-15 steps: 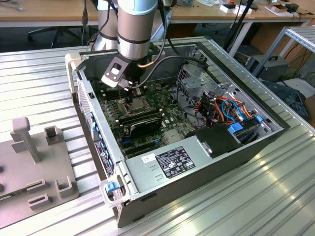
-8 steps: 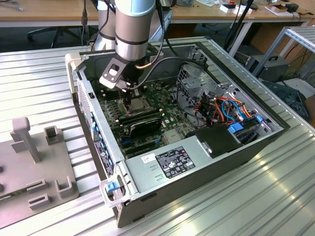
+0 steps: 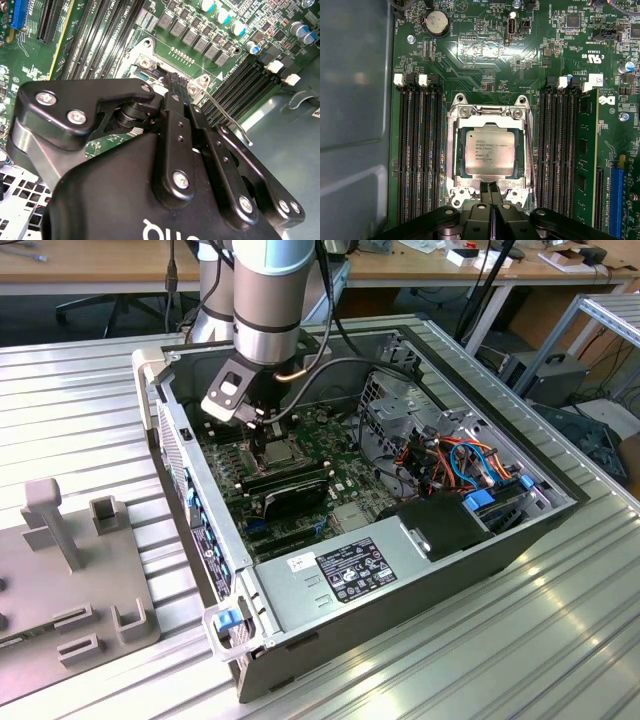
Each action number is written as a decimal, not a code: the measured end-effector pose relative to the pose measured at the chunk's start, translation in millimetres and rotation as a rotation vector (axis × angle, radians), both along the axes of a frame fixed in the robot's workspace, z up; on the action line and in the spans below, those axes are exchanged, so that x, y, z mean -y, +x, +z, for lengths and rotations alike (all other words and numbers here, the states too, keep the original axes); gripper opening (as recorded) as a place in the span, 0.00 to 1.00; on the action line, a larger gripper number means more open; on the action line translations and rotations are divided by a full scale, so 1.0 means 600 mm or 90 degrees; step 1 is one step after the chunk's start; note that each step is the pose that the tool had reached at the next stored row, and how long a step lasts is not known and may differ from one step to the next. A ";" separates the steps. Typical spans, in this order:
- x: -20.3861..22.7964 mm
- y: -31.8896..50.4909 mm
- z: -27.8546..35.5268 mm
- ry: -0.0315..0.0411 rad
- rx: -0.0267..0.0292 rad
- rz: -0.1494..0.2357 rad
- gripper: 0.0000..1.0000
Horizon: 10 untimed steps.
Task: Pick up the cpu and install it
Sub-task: 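Close the cpu cover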
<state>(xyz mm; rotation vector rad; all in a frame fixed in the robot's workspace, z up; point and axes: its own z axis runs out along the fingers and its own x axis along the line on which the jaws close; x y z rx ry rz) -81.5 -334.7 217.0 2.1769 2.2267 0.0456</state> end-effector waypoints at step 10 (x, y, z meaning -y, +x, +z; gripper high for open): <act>0.0000 0.000 -0.006 0.0001 -0.0002 0.000 0.11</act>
